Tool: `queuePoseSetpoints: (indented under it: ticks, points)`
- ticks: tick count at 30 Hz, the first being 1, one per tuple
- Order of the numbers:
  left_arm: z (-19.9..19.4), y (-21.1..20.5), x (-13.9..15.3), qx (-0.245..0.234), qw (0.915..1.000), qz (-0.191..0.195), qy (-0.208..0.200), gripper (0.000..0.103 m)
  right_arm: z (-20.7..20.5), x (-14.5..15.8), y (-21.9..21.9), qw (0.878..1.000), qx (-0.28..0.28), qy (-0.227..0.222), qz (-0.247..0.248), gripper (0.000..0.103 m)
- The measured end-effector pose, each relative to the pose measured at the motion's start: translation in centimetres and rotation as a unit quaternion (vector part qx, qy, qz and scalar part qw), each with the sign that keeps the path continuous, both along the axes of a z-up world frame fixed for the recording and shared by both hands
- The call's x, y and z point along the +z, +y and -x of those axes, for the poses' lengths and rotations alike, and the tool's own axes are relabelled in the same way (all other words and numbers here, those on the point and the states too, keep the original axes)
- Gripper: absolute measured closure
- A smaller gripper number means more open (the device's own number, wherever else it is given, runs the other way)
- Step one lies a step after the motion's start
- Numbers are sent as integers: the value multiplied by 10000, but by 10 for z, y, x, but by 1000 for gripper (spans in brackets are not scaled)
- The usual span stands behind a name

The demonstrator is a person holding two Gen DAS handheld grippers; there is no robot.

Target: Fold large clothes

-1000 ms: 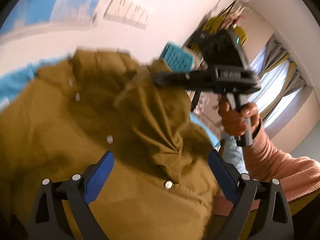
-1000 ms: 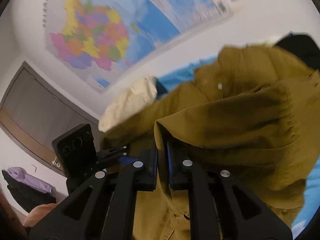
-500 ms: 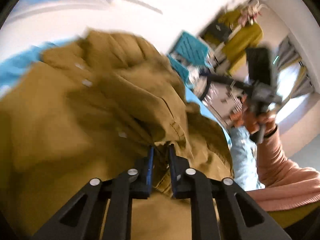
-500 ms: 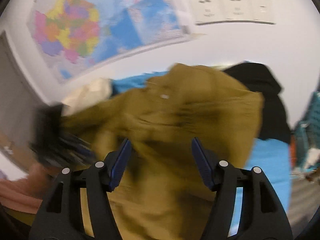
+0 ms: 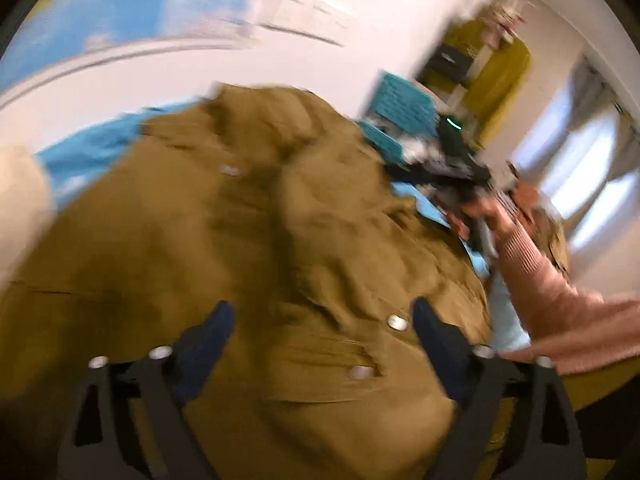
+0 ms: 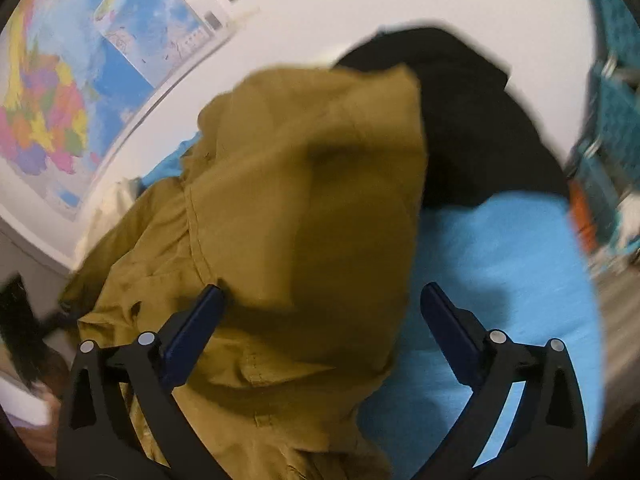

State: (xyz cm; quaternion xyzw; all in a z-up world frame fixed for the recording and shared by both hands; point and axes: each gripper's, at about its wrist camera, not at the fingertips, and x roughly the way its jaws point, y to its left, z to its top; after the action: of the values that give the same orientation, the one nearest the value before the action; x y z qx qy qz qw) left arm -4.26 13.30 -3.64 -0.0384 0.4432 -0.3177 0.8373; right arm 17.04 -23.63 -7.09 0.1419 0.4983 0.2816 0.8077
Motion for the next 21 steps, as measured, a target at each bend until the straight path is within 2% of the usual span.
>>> queuePoseSetpoints:
  ticks: [2, 3, 4, 5, 6, 7, 9, 11, 13, 14, 15, 16, 17, 18, 20, 21]
  points:
    - [-3, -24, -21, -125, 9986, -495, 98, 15, -4, -11, -2, 9994, 55, 212, -269, 6]
    - [-7, -32, -31, -154, 9972, -721, 152, 22, -5, -14, -2, 9981, 209, 276, -519, 15]
    - [-9, -37, -39, -186, 9957, -884, 226, 43, -4, -14, -2, 9973, 302, 257, -622, 28]
    - [-16, -39, -46, -163, 9932, -1113, 285, 67, -2, -12, -3, 9975, 336, 141, -603, 62]
    - [-21, -36, -47, -88, 9922, -1209, 291, 77, 0, -6, -4, 9976, 418, 6, -549, 87]
    - [-26, -32, -43, 12, 9926, -1192, 227, 82, 2, 0, -7, 9973, 454, -107, -575, 93]
    - [-36, -9, -21, 540, 9886, -1391, -212, 85, 7, 18, -17, 9971, 369, -397, -532, 95]
    - [-44, 16, 2, 955, 9835, -1424, -571, 85, 6, 35, -32, 9959, 221, -665, -566, 95]
    - [-51, 24, 6, 989, 9821, -1477, -616, 77, 3, 39, -36, 9960, 226, -696, -515, 95]
    - [-58, 20, 0, 1084, 9746, -1849, -646, 66, 1, 34, -30, 9973, 208, -674, -186, 86]
    - [-63, 15, -8, 1215, 9627, -2309, -710, 55, -1, 27, -23, 9979, 147, -616, 138, 75]
    - [-67, 10, -17, 1285, 9504, -2729, -764, 51, -3, 17, -14, 9975, 143, -495, 488, 69]
    - [-72, 6, -30, 1170, 9471, -2918, -645, 41, -6, 6, -7, 9964, 155, -332, 763, 61]
    - [-74, 6, -38, 1052, 9505, -2883, -491, 37, -7, 2, -4, 9947, 59, -277, 988, 53]
    - [-73, 10, -41, 1101, 9529, -2794, -423, 37, -2, 10, -4, 9932, -85, -468, 1061, 51]
    - [-70, 15, -40, 1101, 9567, -2663, -420, 35, 2, 19, -6, 9927, -190, -624, 1010, 48]
